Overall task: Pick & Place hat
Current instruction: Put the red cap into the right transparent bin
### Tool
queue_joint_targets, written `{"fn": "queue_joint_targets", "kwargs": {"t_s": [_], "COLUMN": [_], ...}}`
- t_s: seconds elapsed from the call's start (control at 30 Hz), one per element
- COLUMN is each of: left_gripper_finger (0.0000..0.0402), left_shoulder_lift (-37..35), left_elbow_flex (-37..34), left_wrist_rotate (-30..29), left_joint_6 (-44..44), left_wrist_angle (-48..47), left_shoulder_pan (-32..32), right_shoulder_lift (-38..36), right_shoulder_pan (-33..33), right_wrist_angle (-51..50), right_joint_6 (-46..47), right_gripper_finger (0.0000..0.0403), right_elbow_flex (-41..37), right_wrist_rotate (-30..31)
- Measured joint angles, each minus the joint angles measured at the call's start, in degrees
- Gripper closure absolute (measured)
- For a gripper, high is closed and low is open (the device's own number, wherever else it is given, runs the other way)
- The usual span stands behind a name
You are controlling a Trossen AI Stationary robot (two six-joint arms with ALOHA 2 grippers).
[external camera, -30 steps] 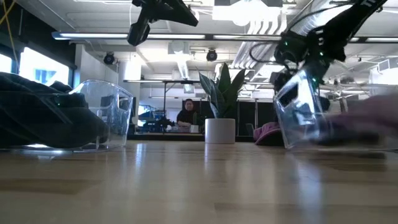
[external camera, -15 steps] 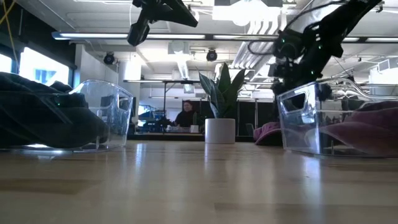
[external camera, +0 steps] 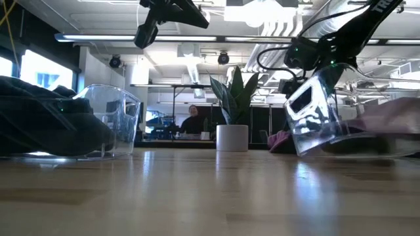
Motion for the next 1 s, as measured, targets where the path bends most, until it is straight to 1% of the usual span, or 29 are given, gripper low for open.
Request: {"fn": "queue_joint_targets", "kwargs": {"t_s": [0.27, 0.43, 0.57, 0.63, 0.7, 0.77, 0.87, 1.0], "left_gripper_finger": [0.0401, 0.0402, 0.0402, 0.0402, 0.0402, 0.0402, 0.0402, 0.0402], "left_shoulder_lift": [0.0, 0.0, 0.0, 0.0, 0.0, 0.0, 0.0, 0.0], "left_elbow_flex": [0.0, 0.0, 0.0, 0.0, 0.0, 0.0, 0.0, 0.0], "left_wrist_rotate": [-0.01, 0.01, 0.01, 0.05, 0.06, 0.12, 0.13, 0.45], "left_joint_6": [-0.03, -0.03, -0.04, -0.04, -0.04, -0.04, 0.02, 0.04], "left_wrist_angle": [0.02, 0.02, 0.02, 0.02, 0.02, 0.02, 0.02, 0.0], "left_shoulder_pan": [0.0, 0.0, 0.0, 0.0, 0.0, 0.0, 0.0, 0.0], "right_shoulder_lift": [-4.55, -7.87, -8.98, -8.23, -6.65, -4.45, -0.72, 2.1], "right_shoulder_pan": [-0.02, 0.0, -0.28, -0.61, -0.84, -0.78, -0.57, -0.44], "right_wrist_angle": [-5.51, -9.84, -15.26, -15.92, -15.09, -14.53, -11.47, -6.31], "right_joint_6": [0.8, 2.9, 5.84, 6.38, 6.4, 5.34, 4.0, 3.23], "right_gripper_finger": [0.014, 0.014, 0.014, 0.014, 0.014, 0.014, 0.014, 0.014], "right_elbow_flex": [-0.13, 0.08, 3.54, 4.76, 4.89, 4.48, 4.22, 4.27], "right_wrist_rotate": [-0.77, -3.45, -4.67, -5.75, -8.4, -9.58, -8.73, -4.87]}}
